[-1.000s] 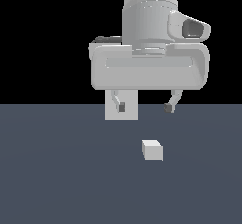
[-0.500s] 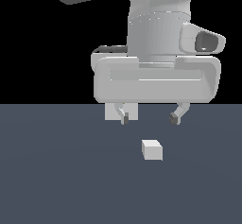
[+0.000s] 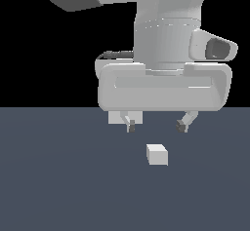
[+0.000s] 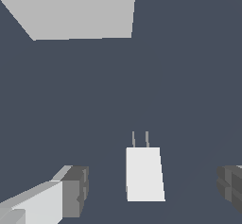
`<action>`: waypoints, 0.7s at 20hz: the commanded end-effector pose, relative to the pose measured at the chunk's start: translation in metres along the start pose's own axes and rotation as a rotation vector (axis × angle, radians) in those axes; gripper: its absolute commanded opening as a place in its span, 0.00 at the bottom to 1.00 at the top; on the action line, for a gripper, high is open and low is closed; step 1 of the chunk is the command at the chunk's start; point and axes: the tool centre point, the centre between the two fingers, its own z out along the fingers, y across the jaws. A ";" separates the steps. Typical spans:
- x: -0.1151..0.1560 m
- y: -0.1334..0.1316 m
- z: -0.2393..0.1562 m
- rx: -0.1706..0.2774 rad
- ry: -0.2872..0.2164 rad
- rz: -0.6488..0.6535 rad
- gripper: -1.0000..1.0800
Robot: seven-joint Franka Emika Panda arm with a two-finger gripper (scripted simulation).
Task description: Plug the charger into the wall socket.
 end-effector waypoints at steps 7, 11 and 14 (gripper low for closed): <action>-0.006 0.000 0.014 0.000 0.001 -0.001 0.96; -0.012 0.000 0.030 0.000 0.001 -0.001 0.96; -0.016 0.000 0.040 0.000 0.002 -0.001 0.96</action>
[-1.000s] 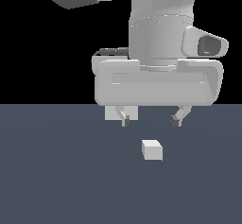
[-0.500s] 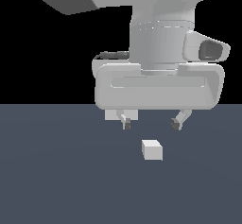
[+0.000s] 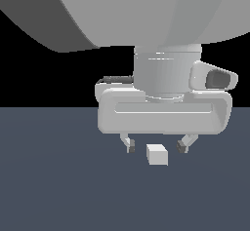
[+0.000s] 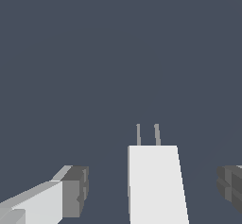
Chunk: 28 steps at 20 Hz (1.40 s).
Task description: Plug the charger into the wall socket.
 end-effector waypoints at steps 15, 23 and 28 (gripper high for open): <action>-0.004 0.000 0.012 0.000 0.002 0.000 0.00; 0.004 -0.006 0.006 0.003 0.002 -0.004 0.00; 0.022 -0.019 -0.009 0.007 0.002 -0.011 0.00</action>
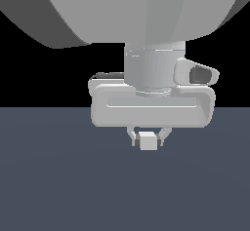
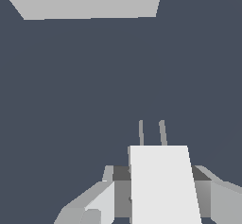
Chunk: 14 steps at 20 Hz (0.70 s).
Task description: Plug the charger into the wall socket.
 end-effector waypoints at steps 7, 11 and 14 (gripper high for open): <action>0.042 -0.029 -0.033 0.008 0.002 -0.017 0.00; 0.056 -0.038 -0.042 0.009 0.001 -0.023 0.00; 0.062 -0.041 -0.046 0.009 0.001 -0.025 0.00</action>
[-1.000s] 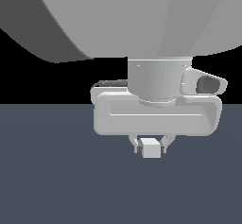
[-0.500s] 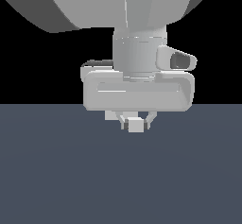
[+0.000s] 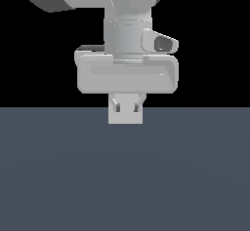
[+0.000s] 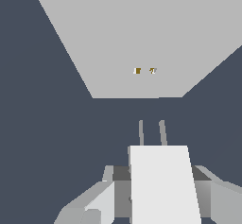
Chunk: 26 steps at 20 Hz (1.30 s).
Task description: Plug the charger into the wall socket.
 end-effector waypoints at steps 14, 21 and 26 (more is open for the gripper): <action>0.013 -0.002 0.000 0.000 -0.001 -0.002 0.00; 0.037 -0.002 0.010 -0.001 -0.001 -0.002 0.00; 0.049 -0.002 0.014 -0.001 -0.001 -0.002 0.00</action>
